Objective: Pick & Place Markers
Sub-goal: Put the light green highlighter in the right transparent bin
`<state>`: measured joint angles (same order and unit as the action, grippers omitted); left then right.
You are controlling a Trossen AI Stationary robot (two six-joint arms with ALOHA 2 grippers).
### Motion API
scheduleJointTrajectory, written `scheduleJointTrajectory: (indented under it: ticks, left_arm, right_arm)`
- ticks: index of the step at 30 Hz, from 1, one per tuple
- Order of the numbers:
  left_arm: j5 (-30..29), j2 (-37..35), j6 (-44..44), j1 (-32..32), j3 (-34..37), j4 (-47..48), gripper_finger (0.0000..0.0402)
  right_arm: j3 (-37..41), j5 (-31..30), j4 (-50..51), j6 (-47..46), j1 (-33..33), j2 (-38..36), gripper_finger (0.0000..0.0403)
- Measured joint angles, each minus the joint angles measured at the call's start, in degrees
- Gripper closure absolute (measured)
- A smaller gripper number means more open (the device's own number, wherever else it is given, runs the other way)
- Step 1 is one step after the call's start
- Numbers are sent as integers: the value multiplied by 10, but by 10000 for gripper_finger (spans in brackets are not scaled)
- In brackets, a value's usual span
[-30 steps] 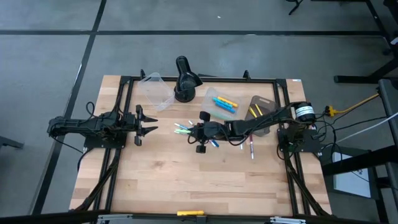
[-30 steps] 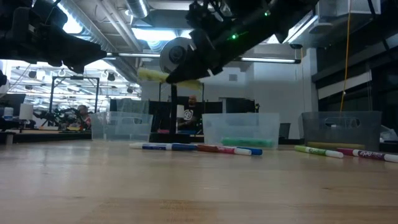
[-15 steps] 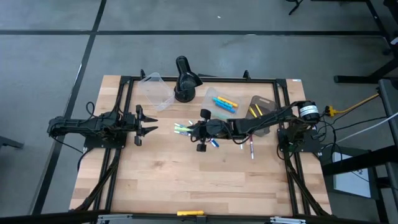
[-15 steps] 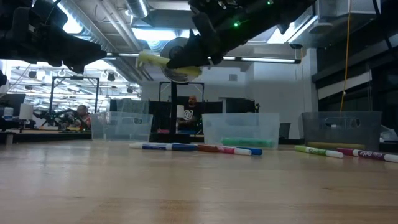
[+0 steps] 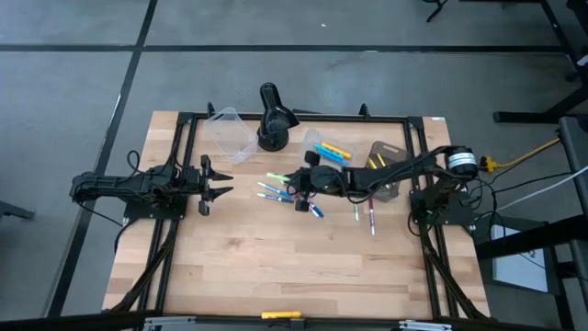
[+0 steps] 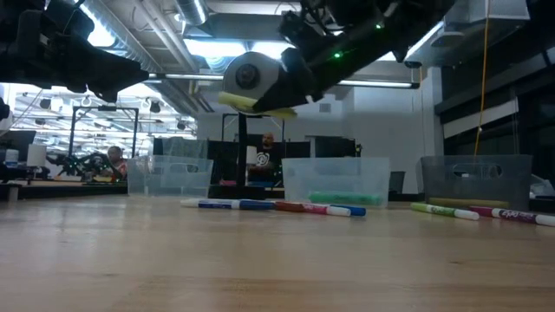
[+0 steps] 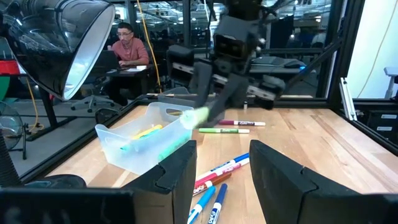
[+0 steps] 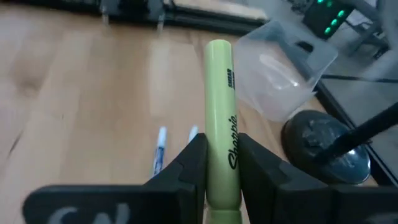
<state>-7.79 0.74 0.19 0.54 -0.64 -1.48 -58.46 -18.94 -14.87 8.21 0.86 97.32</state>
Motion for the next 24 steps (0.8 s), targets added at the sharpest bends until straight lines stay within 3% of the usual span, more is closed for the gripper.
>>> scheduleJointTrajectory:
  ticks: [24]
  left_arm:
    - [0, 2, 0, 0, 0, -1, 258]
  right_arm:
    - [207, -25, 2, -12, -87, -220, 329]
